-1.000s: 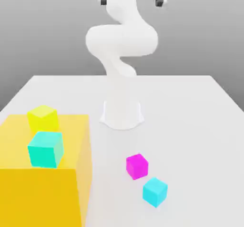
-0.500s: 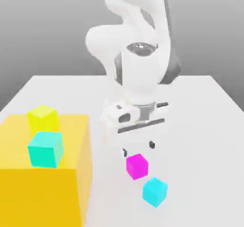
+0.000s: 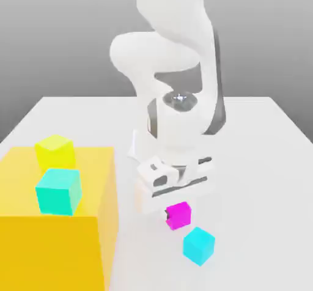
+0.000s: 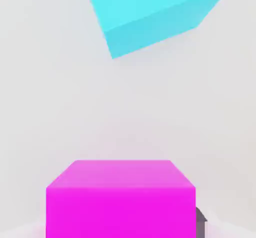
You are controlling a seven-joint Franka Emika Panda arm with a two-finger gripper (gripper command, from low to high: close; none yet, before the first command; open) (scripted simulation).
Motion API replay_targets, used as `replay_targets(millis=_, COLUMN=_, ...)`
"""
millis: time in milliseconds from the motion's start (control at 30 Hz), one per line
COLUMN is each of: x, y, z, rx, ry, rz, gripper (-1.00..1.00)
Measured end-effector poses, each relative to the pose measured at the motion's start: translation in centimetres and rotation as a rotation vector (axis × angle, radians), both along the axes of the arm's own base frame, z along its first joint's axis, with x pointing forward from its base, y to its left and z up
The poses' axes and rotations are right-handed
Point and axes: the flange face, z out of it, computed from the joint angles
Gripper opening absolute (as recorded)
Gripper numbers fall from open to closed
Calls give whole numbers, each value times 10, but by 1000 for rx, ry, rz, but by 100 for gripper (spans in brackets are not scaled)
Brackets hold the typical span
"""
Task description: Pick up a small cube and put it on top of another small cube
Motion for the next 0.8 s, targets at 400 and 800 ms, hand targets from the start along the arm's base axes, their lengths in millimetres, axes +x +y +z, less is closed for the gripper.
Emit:
replay_targets(millis=400, x=60, y=26, z=75, rx=3, ry=1, rz=133, gripper=-100)
replay_targets(millis=800, x=97, y=43, z=35, rx=0, ry=1, rz=210, gripper=100)
